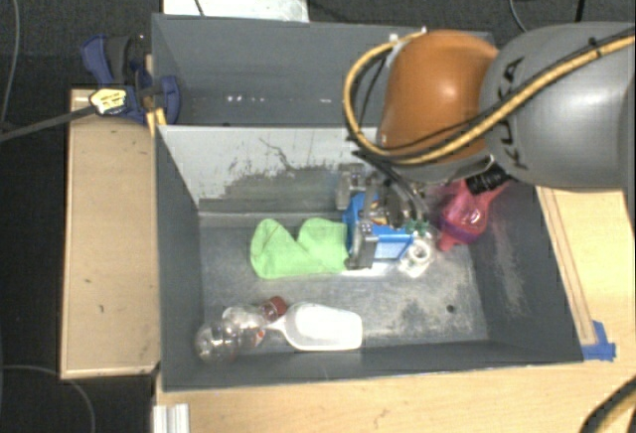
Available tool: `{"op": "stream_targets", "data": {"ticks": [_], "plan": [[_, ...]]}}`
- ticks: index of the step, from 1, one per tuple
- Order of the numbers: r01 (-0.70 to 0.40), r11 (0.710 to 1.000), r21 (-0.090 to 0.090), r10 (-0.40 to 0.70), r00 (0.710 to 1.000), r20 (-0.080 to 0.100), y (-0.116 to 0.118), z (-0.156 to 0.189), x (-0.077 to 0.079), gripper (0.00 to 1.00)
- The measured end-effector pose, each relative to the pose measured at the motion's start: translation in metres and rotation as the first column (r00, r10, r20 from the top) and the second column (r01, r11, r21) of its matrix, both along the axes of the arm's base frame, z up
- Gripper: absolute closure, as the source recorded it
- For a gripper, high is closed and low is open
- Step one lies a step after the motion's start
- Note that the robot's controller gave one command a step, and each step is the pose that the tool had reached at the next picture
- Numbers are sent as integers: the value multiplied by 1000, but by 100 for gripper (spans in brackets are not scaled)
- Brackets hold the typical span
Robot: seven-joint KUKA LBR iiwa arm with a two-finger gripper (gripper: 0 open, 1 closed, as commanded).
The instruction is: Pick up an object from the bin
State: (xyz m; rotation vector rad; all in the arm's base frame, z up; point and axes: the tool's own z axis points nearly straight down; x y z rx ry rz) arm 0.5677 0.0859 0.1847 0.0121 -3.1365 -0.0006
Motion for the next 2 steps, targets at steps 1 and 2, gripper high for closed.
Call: {"op": "stream_targets", "data": {"ticks": [1,2], "plan": [[3,1000,1,-3,1000,8,-1,4,2,0],[54,999,2,-54,998,13,11,-60,11,0]]}}
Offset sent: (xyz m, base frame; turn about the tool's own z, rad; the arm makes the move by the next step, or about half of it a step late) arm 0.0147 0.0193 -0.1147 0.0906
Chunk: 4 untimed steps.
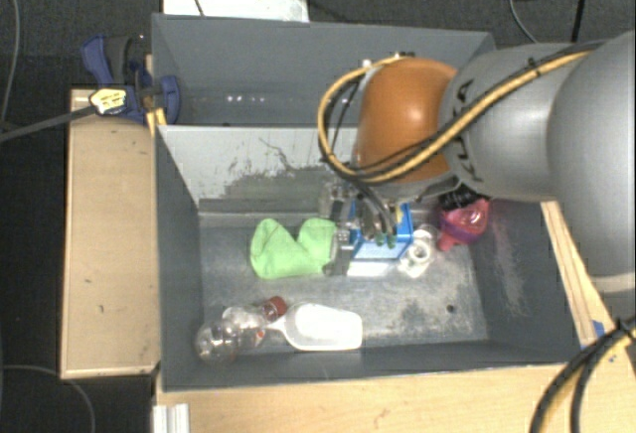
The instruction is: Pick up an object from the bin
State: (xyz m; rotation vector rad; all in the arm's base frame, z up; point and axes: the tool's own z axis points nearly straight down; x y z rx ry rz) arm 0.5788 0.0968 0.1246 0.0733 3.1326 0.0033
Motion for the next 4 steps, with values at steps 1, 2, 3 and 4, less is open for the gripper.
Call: {"op": "stream_targets", "data": {"ticks": [1,2,3,4], "plan": [[49,999,-2,-49,999,-10,4,-24,0,0],[209,978,0,-209,978,-5,60,0,6,0],[271,963,1,-271,963,-5,39,-50,-1,0],[161,987,0,-161,987,-5,64,-54,8,100]]}}
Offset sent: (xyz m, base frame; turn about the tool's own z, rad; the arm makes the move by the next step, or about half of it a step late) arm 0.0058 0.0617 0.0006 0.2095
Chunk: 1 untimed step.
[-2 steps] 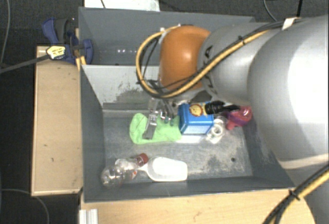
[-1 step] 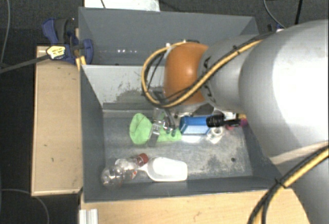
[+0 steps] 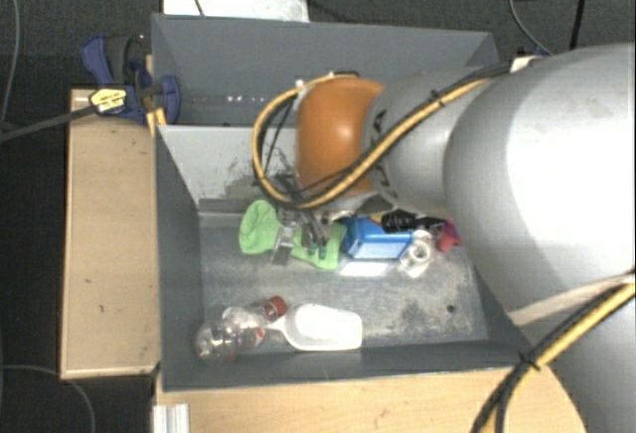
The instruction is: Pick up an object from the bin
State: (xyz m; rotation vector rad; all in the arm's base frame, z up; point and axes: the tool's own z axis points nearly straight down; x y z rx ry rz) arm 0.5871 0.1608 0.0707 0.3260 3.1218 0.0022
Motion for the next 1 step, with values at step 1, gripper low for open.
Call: {"op": "stream_targets", "data": {"ticks": [1], "plan": [[0,1000,0,0,1000,0,0,0,0,100]]}}
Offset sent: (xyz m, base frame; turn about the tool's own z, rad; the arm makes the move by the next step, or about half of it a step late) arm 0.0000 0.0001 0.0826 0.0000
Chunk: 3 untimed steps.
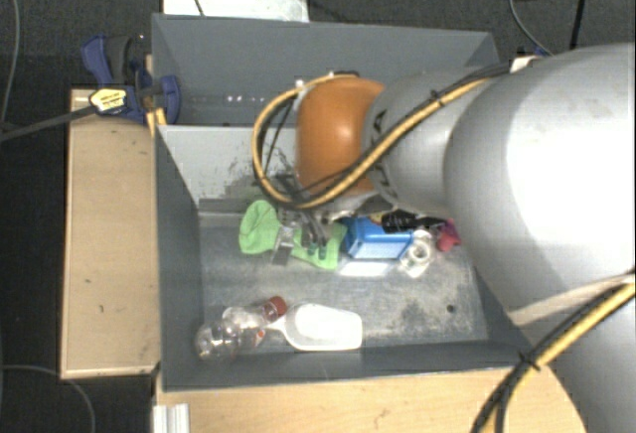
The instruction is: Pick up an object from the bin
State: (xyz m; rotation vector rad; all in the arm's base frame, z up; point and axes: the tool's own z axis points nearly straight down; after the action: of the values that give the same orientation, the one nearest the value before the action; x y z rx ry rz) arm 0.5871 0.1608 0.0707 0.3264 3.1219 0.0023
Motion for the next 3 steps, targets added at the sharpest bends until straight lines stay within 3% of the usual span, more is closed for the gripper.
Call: {"op": "stream_targets", "data": {"ticks": [2,3], "plan": [[1,1000,-3,-1,1000,-12,-1,25,-3,100],[0,1000,-1,0,1000,-5,-1,48,-1,100]]}}
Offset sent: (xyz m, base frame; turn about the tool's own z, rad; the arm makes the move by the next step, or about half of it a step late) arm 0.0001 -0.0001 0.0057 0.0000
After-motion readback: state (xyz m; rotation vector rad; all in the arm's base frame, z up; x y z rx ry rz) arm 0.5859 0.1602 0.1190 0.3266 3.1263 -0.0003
